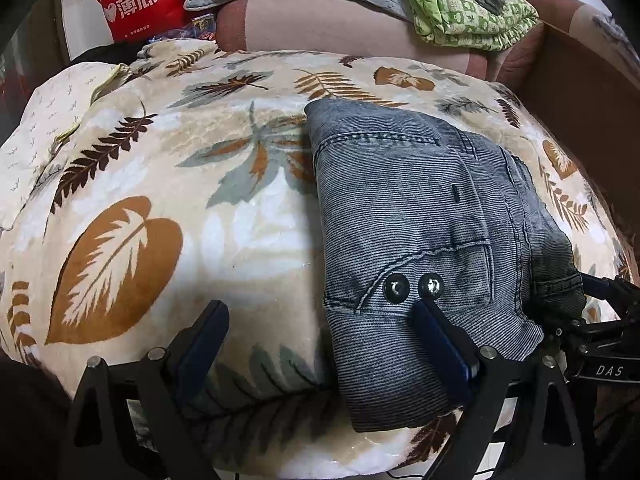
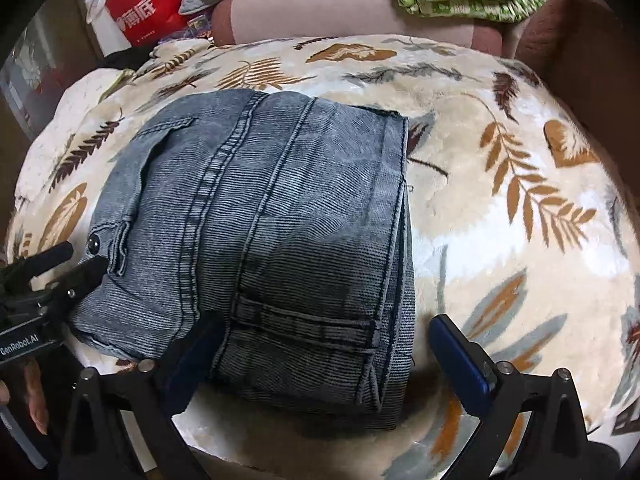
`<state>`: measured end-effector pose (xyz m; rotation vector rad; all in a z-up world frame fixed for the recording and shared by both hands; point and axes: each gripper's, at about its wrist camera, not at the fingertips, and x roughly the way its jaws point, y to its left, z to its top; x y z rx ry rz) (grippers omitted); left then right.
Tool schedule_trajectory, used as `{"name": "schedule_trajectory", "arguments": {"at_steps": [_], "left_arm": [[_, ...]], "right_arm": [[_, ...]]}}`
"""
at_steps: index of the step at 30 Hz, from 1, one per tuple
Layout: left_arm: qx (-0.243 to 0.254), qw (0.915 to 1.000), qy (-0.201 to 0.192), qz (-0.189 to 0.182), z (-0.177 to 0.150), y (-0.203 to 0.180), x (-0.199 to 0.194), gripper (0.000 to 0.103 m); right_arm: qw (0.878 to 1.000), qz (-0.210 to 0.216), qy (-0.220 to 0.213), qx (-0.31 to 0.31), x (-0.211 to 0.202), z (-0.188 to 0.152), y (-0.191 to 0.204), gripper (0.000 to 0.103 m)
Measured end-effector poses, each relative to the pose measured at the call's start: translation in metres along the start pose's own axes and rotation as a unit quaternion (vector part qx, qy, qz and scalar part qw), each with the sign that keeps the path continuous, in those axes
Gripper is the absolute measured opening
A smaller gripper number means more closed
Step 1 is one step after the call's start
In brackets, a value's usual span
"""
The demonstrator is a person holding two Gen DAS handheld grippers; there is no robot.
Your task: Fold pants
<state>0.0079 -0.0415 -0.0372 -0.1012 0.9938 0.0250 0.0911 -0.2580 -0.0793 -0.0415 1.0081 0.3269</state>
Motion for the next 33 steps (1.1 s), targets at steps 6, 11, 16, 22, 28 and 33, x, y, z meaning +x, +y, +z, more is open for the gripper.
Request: {"name": "schedule_trajectory", "arguments": {"at_steps": [6, 11, 16, 22, 28, 33], "left_arm": [[0.001, 1.0, 0.0, 0.0, 0.0, 0.0, 0.0, 0.094], [0.0, 1.0, -0.001, -0.001, 0.0, 0.0, 0.0, 0.094], [0.0, 1.0, 0.001, 0.001, 0.0, 0.0, 0.0, 0.094], [0.002, 1.0, 0.0, -0.007, 0.003, 0.001, -0.006, 0.094], [-0.087, 0.9945, -0.021, -0.055, 0.019, 0.038, -0.022, 0.094], [-0.154, 0.9733, 0.055, -0.161, 0.044, 0.063, 0.014, 0.093]], "right_arm": [[1.0, 0.0, -0.003, 0.001, -0.003, -0.004, 0.002, 0.103], [1.0, -0.008, -0.001, -0.006, -0.009, -0.003, 0.005, 0.103], [0.999, 0.011, -0.047, 0.009, -0.043, 0.006, 0.003, 0.103], [0.999, 0.022, 0.021, 0.023, -0.005, -0.004, -0.002, 0.103], [0.994, 0.081, -0.017, 0.077, -0.036, 0.006, -0.03, 0.103], [0.964, 0.209, 0.023, 0.161, -0.02, 0.027, -0.065, 0.103]]}}
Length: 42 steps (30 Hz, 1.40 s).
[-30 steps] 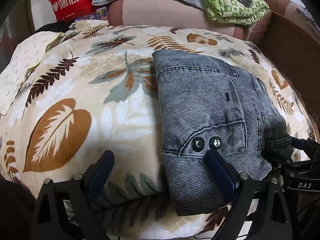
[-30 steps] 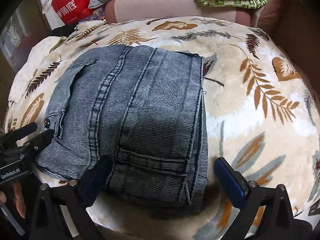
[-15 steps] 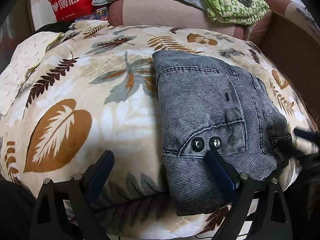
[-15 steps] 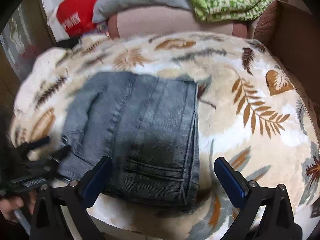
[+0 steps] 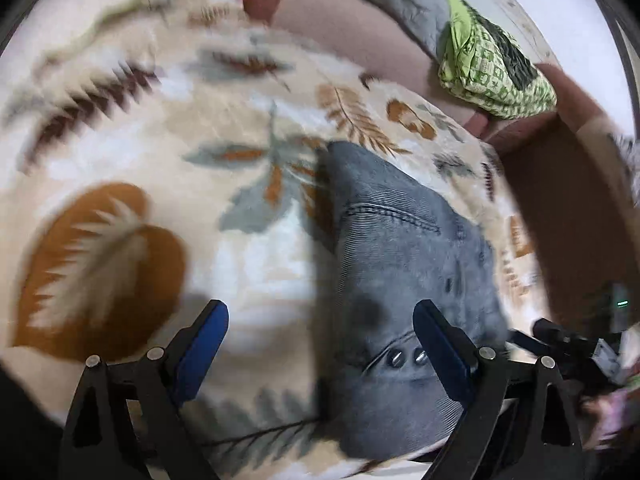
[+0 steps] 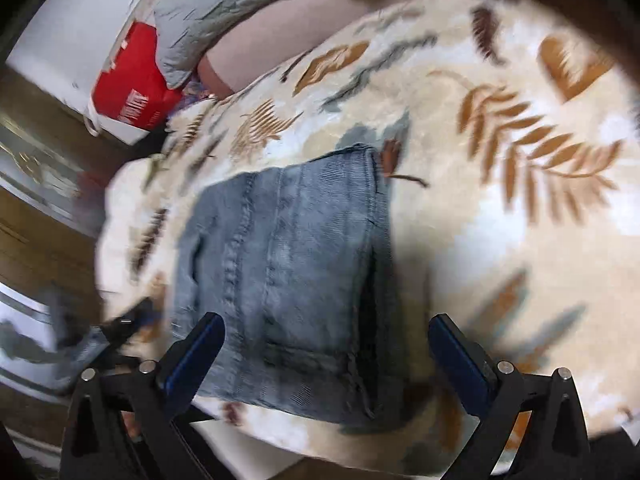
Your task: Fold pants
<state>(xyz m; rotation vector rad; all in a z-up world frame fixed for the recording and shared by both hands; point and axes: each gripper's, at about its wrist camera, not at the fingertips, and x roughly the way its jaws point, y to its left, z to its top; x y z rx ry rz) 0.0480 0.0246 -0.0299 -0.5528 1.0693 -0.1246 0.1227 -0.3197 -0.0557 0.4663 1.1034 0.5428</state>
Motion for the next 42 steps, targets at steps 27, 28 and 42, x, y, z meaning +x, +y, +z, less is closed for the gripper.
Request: {"name": "schedule_trajectory", "arguments": {"at_steps": [27, 28, 42], "left_arm": [[0.125, 0.9884, 0.021, 0.083, 0.004, -0.073, 0.041, 0.02], [0.125, 0.9885, 0.019, 0.083, 0.004, -0.072, 0.039, 0.019], [0.15, 0.986, -0.022, 0.07, 0.003, -0.089, 0.009, 0.017]], "right_arm": [[0.998, -0.041, 0.046, -0.007, 0.048, 0.026, 0.01, 0.03], [0.998, -0.047, 0.043, -0.012, 0.046, 0.026, 0.013, 0.03], [0.995, -0.076, 0.003, -0.064, 0.011, 0.017, 0.052, 0.021]]}}
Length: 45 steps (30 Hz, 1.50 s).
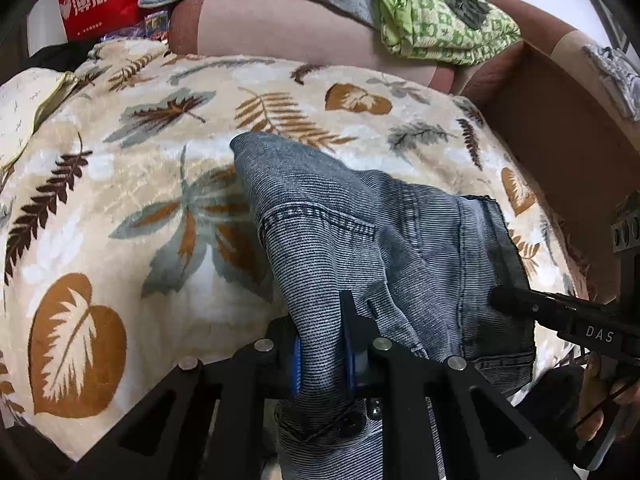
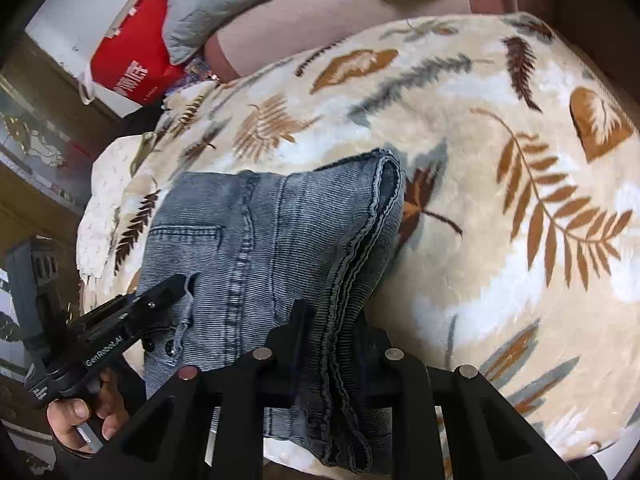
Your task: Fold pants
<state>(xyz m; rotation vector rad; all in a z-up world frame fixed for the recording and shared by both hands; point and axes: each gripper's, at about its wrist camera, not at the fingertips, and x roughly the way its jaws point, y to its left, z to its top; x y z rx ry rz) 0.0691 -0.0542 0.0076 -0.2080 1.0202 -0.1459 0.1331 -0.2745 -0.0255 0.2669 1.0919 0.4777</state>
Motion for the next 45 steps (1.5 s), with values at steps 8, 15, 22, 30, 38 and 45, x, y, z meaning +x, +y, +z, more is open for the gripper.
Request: {"name": "schedule_trajectory", "arguments": {"at_steps": [8, 15, 22, 30, 38, 45], "left_arm": [[0.006, 0.997, -0.077, 0.004, 0.04, 0.013, -0.053, 0.016], [0.007, 0.9937, -0.111, 0.018, 0.09, 0.035, -0.068, 0.017], [-0.013, 0.9963, -0.083, 0.02, 0.101, 0.066, -0.022, 0.019], [-0.076, 0.9943, -0.017, 0.074, 0.059, 0.107, 0.048, 0.067], [-0.056, 0.984, -0.091, 0.143, 0.018, 0.085, -0.007, 0.087], [-0.06, 0.9851, -0.052, 0.152, 0.014, 0.089, 0.003, 0.087]], "right_arm": [[0.998, 0.027, -0.057, -0.031, -0.034, 0.03, 0.041, 0.019], [0.993, 0.04, -0.095, -0.065, -0.042, 0.083, 0.081, 0.019], [0.995, 0.056, -0.071, -0.033, 0.004, 0.107, 0.08, 0.019], [0.998, -0.019, -0.011, 0.059, 0.096, 0.077, 0.016, 0.065], [0.99, -0.041, -0.119, -0.065, 0.023, 0.025, 0.07, 0.088], [0.983, -0.133, -0.031, -0.124, 0.073, -0.002, 0.07, 0.095]]}}
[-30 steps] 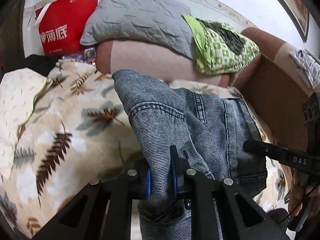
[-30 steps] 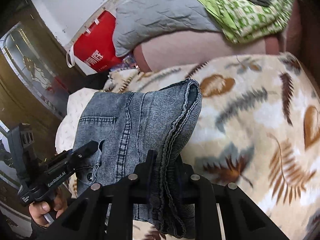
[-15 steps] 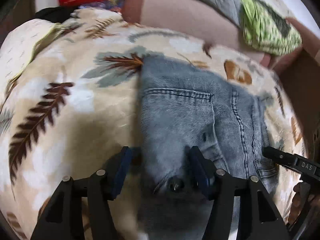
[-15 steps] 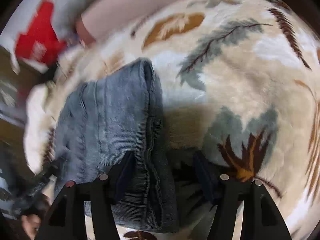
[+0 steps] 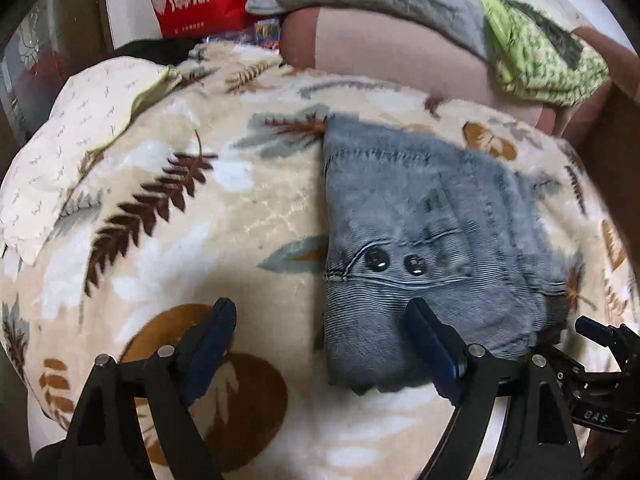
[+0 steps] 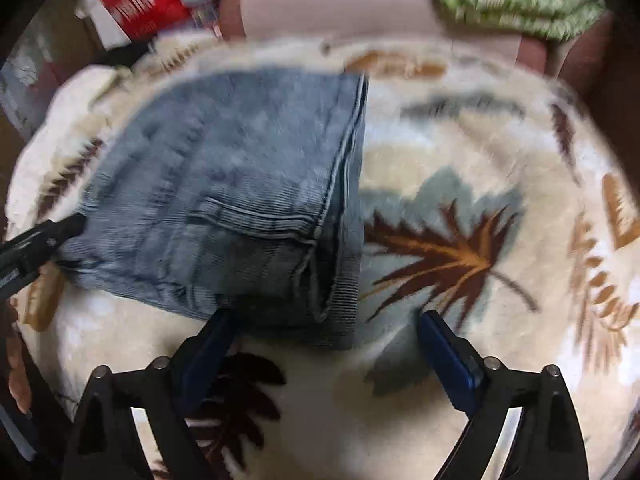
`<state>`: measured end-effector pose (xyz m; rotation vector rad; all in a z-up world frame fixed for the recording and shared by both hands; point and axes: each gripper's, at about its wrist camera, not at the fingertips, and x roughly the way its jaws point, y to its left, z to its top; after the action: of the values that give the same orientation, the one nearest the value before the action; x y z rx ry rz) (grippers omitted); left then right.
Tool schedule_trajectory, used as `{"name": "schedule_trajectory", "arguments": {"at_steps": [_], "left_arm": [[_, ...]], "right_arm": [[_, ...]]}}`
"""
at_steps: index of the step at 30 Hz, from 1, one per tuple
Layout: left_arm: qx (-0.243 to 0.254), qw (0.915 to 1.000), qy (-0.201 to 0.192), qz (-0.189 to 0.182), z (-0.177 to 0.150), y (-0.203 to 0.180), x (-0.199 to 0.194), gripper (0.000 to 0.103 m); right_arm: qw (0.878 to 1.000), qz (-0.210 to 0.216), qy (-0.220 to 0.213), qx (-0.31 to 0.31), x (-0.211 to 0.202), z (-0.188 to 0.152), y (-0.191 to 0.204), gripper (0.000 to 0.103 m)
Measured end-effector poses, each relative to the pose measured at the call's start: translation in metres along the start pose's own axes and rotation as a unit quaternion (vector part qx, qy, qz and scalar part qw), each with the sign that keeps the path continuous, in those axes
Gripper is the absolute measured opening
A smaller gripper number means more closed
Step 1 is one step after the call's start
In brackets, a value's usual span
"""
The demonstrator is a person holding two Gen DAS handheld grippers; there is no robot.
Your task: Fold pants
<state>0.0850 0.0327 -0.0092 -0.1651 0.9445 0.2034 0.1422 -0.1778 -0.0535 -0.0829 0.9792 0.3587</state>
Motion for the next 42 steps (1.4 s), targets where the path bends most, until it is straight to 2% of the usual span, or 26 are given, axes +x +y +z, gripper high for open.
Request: {"name": "schedule_trajectory", "arguments": {"at_steps": [3, 5, 10, 13, 16, 19, 27, 34, 42], "left_arm": [[0.007, 0.9999, -0.01, 0.007, 0.0, -0.003, -0.012, 0.087], [0.003, 0.9999, -0.012, -0.003, -0.004, -0.003, -0.02, 0.087], [0.003, 0.9998, -0.018, -0.009, -0.016, -0.009, -0.038, 0.087], [0.004, 0.9998, -0.016, -0.007, -0.023, -0.013, -0.046, 0.087], [0.004, 0.9999, -0.011, -0.006, -0.027, -0.016, -0.05, 0.087], [0.009, 0.9999, -0.009, 0.004, -0.031, -0.019, -0.054, 0.087], [0.028, 0.9993, 0.005, 0.026, -0.037, -0.03, -0.054, 0.088], [0.041, 0.999, 0.007, 0.016, -0.037, -0.04, -0.06, 0.088], [0.047, 0.9988, -0.011, 0.007, -0.032, -0.043, -0.069, 0.088]], "right_arm": [[0.999, -0.006, -0.039, 0.007, -0.03, -0.004, -0.003, 0.095], [0.998, -0.012, -0.068, 0.007, -0.048, -0.014, -0.004, 0.095], [0.995, -0.011, -0.093, -0.017, -0.068, -0.042, 0.003, 0.095], [0.995, -0.001, -0.093, -0.024, -0.069, -0.051, 0.007, 0.096], [0.995, 0.019, -0.091, -0.02, -0.068, -0.059, 0.005, 0.103], [0.995, 0.021, -0.092, -0.019, -0.062, -0.06, 0.002, 0.103], [0.996, 0.006, -0.091, -0.019, -0.062, -0.062, -0.003, 0.103], [0.994, 0.0, -0.107, -0.019, -0.07, -0.063, -0.005, 0.103], [0.993, -0.016, -0.117, -0.024, -0.075, -0.06, -0.002, 0.103]]}}
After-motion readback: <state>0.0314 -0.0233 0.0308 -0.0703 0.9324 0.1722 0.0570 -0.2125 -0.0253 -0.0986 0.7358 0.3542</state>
